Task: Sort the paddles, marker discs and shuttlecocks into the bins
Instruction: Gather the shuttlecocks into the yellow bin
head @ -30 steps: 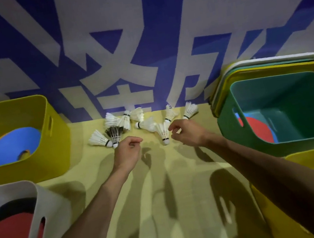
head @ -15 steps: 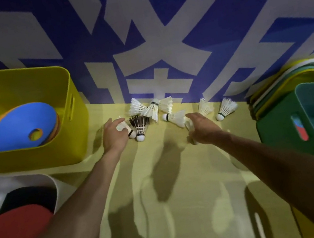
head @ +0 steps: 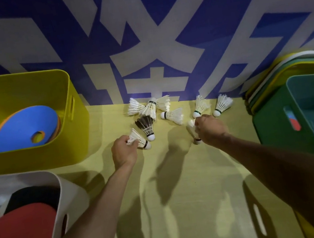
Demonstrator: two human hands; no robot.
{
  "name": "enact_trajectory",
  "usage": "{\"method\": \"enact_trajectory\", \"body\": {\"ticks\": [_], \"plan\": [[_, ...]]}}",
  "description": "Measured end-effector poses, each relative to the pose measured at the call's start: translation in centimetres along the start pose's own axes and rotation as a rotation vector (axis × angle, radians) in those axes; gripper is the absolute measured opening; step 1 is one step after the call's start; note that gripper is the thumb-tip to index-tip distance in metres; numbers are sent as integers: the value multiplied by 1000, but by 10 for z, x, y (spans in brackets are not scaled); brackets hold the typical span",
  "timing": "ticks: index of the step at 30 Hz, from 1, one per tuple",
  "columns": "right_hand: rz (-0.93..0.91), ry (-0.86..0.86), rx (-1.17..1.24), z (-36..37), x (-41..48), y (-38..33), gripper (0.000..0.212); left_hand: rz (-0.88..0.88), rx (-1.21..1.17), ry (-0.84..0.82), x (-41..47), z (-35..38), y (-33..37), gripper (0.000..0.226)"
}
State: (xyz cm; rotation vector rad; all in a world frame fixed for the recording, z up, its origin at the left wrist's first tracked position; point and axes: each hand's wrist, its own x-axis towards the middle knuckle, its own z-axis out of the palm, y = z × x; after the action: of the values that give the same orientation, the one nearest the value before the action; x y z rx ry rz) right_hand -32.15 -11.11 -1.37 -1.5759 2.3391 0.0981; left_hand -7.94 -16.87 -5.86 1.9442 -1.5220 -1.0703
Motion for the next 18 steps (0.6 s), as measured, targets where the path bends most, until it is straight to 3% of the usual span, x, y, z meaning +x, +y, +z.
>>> {"method": "enact_trajectory", "body": {"ticks": [7, 14, 18], "plan": [[-65, 19, 315, -15, -48, 17, 16, 95, -114, 39, -49, -8, 31, 23], [-129, 50, 591, -53, -101, 51, 13, 233, -218, -34, -114, 3, 92, 14], [-198, 112, 607, -84, -132, 83, 15, 330, -249, -56, -161, 15, 125, 15]]}}
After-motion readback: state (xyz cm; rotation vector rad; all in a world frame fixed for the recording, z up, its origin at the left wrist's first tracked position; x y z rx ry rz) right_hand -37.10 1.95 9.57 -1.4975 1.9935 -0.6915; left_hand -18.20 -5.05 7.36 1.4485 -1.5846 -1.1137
